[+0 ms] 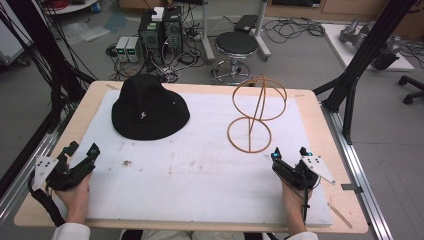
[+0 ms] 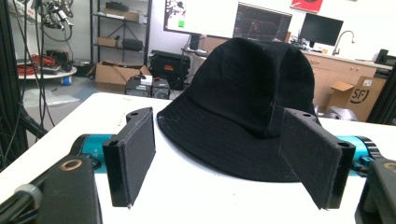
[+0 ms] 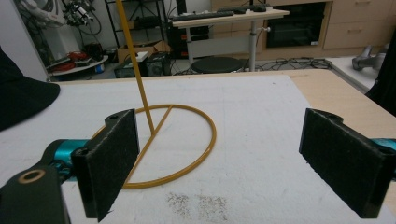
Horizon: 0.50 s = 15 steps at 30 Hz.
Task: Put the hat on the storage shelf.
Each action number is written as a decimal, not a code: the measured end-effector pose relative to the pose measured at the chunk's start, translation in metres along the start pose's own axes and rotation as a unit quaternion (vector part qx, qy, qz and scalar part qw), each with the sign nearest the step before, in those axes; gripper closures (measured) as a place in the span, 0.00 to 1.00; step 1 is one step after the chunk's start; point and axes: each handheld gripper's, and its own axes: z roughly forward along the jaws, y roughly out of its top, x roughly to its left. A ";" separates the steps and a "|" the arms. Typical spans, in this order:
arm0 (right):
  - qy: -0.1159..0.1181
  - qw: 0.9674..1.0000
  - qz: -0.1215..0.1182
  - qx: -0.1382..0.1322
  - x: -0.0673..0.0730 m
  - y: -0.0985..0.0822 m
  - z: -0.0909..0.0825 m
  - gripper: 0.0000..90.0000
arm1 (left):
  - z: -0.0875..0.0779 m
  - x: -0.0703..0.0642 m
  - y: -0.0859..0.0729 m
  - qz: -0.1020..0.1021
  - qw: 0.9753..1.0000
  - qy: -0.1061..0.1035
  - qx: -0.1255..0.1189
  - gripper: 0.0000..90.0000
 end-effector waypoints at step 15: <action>0.000 1.000 0.009 0.004 -0.002 -0.001 -0.001 0.12 | 0.000 0.002 0.000 -0.011 1.000 0.000 -0.002 0.30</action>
